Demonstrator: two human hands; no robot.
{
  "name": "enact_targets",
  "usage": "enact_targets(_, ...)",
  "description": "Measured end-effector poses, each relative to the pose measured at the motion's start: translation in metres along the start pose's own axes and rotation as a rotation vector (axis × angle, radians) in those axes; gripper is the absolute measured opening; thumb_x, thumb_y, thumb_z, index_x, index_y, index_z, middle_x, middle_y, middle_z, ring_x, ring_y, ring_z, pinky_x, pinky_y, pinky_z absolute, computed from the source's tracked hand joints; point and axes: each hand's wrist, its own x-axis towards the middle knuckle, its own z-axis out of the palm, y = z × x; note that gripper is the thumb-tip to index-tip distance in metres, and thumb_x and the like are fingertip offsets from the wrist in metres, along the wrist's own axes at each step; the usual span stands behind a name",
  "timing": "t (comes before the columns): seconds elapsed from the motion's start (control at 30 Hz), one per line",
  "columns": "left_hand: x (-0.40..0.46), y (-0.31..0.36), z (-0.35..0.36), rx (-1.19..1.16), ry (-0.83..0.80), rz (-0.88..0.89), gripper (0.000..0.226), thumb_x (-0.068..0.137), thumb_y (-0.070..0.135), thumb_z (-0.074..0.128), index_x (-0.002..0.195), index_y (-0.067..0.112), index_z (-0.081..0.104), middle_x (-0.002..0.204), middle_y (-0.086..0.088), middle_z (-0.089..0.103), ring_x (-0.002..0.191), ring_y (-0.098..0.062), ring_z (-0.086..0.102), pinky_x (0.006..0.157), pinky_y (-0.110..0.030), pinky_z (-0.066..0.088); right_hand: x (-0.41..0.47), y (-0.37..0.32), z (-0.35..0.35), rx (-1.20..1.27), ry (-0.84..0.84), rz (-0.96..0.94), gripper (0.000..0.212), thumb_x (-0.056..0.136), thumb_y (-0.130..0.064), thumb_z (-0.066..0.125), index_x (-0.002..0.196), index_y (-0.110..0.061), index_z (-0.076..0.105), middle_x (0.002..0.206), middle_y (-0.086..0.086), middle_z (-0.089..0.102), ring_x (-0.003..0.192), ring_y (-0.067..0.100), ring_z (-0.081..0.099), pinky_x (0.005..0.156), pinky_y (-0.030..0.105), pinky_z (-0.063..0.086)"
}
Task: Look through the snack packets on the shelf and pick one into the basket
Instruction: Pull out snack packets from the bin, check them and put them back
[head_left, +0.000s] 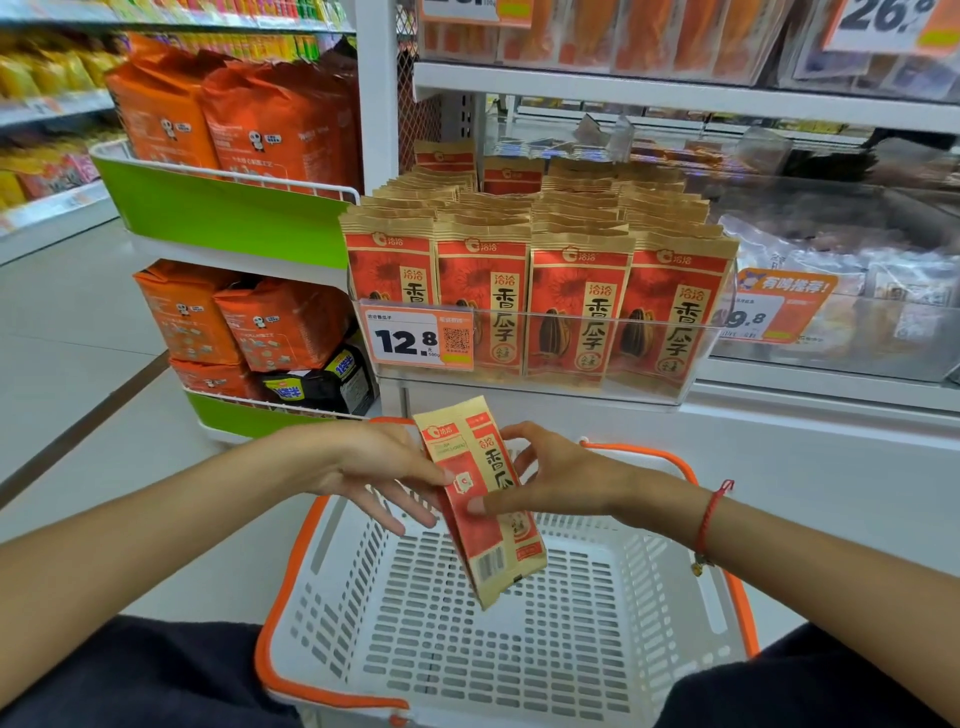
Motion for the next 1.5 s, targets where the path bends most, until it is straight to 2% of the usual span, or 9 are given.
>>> enact_targets(0.17,0.007,0.008,0.019,0.165,0.115,0.212,0.013,0.095,0.033,0.06,0.104,0.026,0.066,0.089,0.007,0.071,0.079,-0.005,0.069,0.066,-0.022,0.057,0.005,0.005,-0.004,0.018,-0.001,-0.015,0.078,0.079,-0.034,0.078,0.141,-0.027,0.032,0.097,-0.01,0.054,0.085,0.001,0.058,0.071,0.014,0.045)
enact_targets(0.27,0.002,0.01,0.015,0.228,0.076,0.281,0.008,0.091,0.032,0.066,0.099,0.031,0.065,0.099,0.007,0.072,0.092,-0.005,0.068,0.071,-0.021,0.057,0.004,0.003,-0.022,-0.007,-0.055,-0.039,0.077,0.076,-0.025,0.082,0.138,-0.035,0.037,0.116,0.001,0.053,0.102,0.009,0.059,0.09,0.023,0.048)
enact_targets(0.43,0.002,0.008,-0.004,0.263,0.023,0.26,0.053,0.091,0.025,0.068,0.139,0.02,0.047,0.124,0.01,0.064,0.101,0.0,0.063,0.075,-0.019,0.057,-0.001,0.013,-0.051,0.142,-0.297,-0.034,0.07,0.068,-0.009,0.076,0.129,-0.034,0.052,0.126,0.005,0.056,0.111,0.016,0.062,0.092,0.029,0.05)
enact_targets(0.6,0.001,0.005,-0.011,0.083,0.124,0.45,0.046,0.086,0.034,0.069,0.13,0.032,0.055,0.12,0.017,0.065,0.11,0.0,0.062,0.087,-0.025,0.055,-0.003,0.012,-0.059,0.399,-0.463,-0.085,0.083,0.064,-0.014,0.072,0.14,-0.005,0.041,0.141,0.02,0.05,0.121,0.028,0.052,0.111,0.047,0.036)
enact_targets(0.73,-0.005,0.01,-0.008,-0.032,0.164,0.626,0.034,0.081,0.03,0.071,0.115,0.029,0.067,0.113,0.018,0.07,0.105,-0.002,0.066,0.089,-0.026,0.054,-0.007,0.006,-0.064,0.456,-0.482,-0.169,0.097,0.061,-0.03,0.086,0.143,-0.008,0.041,0.146,0.025,0.042,0.126,0.035,0.046,0.114,0.051,0.03)
enact_targets(0.83,-0.007,0.013,-0.006,-0.111,0.175,0.7,0.04,0.078,0.031,0.07,0.117,0.026,0.064,0.112,0.009,0.072,0.105,-0.007,0.067,0.088,-0.024,0.055,-0.014,0.003,-0.069,0.512,-0.448,-0.215,0.083,0.059,-0.041,0.088,0.131,-0.016,0.056,0.134,0.017,0.055,0.12,0.031,0.051,0.11,0.046,0.036)
enact_targets(1.03,-0.019,0.025,-0.008,-0.284,0.267,0.844,0.035,0.085,0.019,0.066,0.12,0.016,0.059,0.113,-0.006,0.072,0.105,-0.015,0.068,0.08,-0.025,0.057,-0.04,-0.02,-0.079,0.55,-0.207,-0.307,0.086,0.073,-0.048,0.077,0.139,-0.003,0.045,0.131,0.023,0.057,0.115,0.035,0.059,0.1,0.043,0.049)
enact_targets(1.23,-0.047,0.059,-0.02,-0.339,0.442,1.057,0.02,0.078,0.026,0.073,0.095,0.024,0.064,0.1,0.001,0.074,0.102,-0.016,0.069,0.084,-0.032,0.057,-0.082,-0.074,-0.094,0.154,0.304,-0.553,0.032,0.085,-0.041,0.051,0.105,-0.023,0.069,0.087,-0.012,0.074,0.082,0.006,0.071,0.065,0.016,0.054)
enact_targets(1.5,-0.065,0.118,-0.059,-0.462,0.702,1.223,0.016,0.088,0.009,0.067,0.098,0.018,0.059,0.095,0.002,0.071,0.089,-0.007,0.069,0.074,-0.023,0.056,-0.058,-0.131,-0.142,-0.169,0.674,-0.771,0.041,0.084,-0.036,0.072,0.121,-0.021,0.063,0.109,-0.006,0.068,0.1,0.01,0.064,0.089,0.025,0.051)
